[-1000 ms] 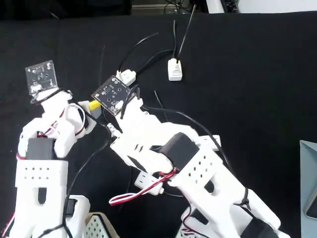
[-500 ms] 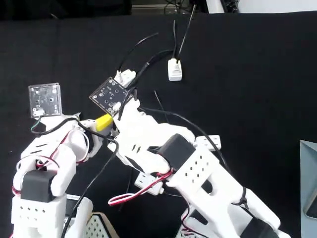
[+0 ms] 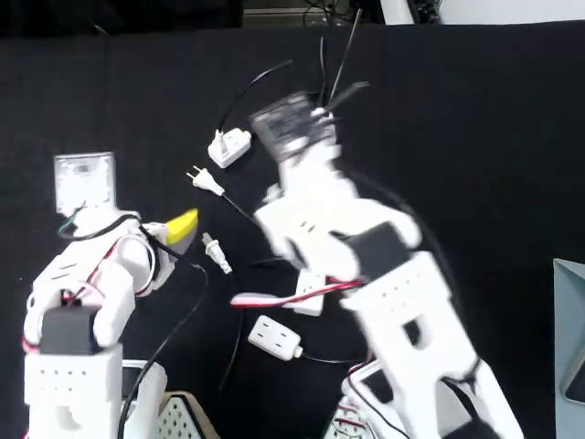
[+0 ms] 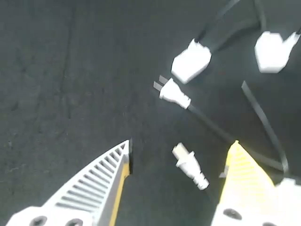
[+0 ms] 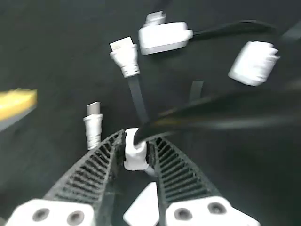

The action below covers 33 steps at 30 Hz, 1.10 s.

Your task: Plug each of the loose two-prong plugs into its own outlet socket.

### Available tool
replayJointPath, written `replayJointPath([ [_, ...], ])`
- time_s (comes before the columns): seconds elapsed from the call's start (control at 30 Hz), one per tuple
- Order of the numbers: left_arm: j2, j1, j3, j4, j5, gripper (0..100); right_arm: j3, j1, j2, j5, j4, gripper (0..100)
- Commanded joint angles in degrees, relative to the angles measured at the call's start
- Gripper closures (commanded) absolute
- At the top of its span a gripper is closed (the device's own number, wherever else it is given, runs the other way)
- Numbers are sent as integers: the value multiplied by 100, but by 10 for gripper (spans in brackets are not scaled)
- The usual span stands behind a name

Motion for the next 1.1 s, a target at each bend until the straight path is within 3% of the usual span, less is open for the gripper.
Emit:
replayJointPath([
  [0.0, 607, 365, -13, 18, -536, 677, -48, 985, -620, 18, 18, 987],
  [0.23, 2040, 1305, -207, 18, -923, 626, 101, 2163, -1341, 35, -26, 986],
  [0.47, 2646, 2466, -242, 35, -2057, 618, 268, 2242, -1411, 35, -35, 986],
  [0.73, 2892, 3336, -286, 220, -3613, 618, 233, 2936, -1420, 44, -35, 985],
  [1.07, 3464, 4066, -409, -237, -4185, 618, 233, 3235, -1420, 44, -35, 985],
])
